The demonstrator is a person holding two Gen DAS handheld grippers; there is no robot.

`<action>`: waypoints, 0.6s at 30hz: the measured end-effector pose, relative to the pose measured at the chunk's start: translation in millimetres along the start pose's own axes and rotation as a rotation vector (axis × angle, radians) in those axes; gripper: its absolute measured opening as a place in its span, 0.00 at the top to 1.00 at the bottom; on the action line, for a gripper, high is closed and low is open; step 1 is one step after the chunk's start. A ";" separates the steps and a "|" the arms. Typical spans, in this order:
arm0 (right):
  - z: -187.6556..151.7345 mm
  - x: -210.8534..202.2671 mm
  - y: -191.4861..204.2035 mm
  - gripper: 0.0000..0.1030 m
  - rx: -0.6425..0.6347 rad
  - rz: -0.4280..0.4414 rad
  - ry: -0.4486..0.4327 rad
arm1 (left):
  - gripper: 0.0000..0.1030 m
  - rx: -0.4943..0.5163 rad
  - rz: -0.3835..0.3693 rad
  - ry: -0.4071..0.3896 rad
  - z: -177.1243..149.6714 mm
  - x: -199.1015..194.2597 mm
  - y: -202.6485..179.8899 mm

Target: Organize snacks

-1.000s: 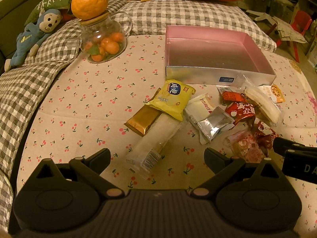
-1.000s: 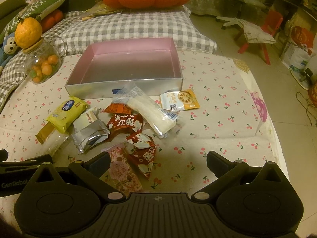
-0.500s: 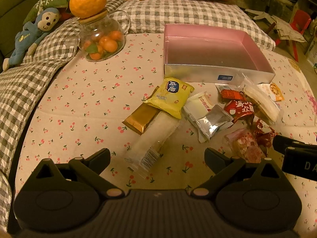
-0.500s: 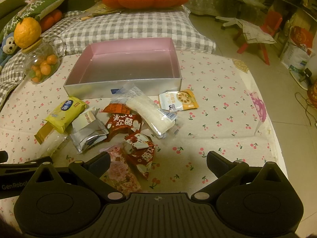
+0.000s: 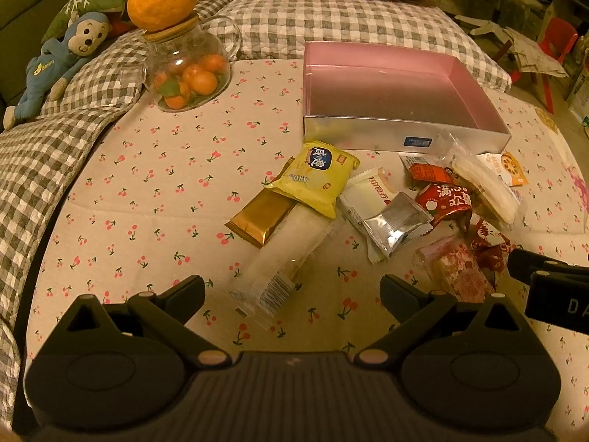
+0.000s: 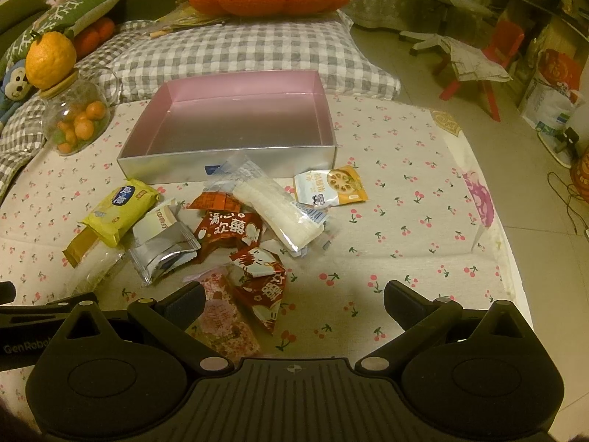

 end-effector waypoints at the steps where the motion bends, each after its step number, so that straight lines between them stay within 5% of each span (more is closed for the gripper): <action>1: 0.1 0.0 -0.3 0.00 0.000 0.000 0.000 | 0.01 0.000 0.000 0.000 0.0 0.0 0.0; 18: -0.2 -0.6 1.2 0.00 -0.007 0.000 -0.010 | 0.01 0.000 -0.004 0.001 -1.8 1.2 -0.7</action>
Point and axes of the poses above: each gripper's, at about its wrist camera, not at the fingertips, and x roughly the way its jaws point, y to its left, z to its top, the point moved 1 cm from there along x, roughly the way its jaws point, and after that the axes turned 1 degree about y, right-handed, at the moved point
